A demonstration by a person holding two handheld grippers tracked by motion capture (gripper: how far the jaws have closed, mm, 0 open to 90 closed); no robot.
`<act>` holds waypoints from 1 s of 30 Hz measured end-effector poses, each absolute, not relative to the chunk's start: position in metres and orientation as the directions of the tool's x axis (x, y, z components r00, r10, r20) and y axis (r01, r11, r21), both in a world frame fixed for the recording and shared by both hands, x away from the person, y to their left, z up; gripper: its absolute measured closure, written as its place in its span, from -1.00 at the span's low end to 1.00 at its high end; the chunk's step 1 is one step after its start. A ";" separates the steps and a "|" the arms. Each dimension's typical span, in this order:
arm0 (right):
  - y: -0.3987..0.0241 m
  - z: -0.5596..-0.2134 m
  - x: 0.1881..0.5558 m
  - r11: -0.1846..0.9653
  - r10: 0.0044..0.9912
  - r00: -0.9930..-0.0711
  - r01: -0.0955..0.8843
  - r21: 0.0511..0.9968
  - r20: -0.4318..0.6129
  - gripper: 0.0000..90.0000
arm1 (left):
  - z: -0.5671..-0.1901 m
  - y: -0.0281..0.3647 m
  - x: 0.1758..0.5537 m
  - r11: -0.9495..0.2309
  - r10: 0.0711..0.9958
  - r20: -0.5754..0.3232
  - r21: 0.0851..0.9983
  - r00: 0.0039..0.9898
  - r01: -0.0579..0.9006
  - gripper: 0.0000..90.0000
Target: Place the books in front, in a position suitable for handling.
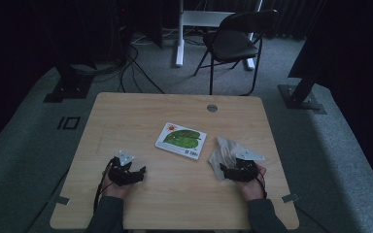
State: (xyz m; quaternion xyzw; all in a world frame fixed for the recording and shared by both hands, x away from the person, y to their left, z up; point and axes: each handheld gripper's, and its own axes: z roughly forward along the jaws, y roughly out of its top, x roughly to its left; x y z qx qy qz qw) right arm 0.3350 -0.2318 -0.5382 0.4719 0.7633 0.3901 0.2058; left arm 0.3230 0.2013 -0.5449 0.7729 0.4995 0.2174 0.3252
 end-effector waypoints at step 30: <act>-0.223 -0.522 0.329 0.237 0.878 -0.477 0.493 0.837 0.032 -0.43 | -0.538 0.194 0.322 -0.368 0.883 0.079 0.727 0.462 0.579 -0.15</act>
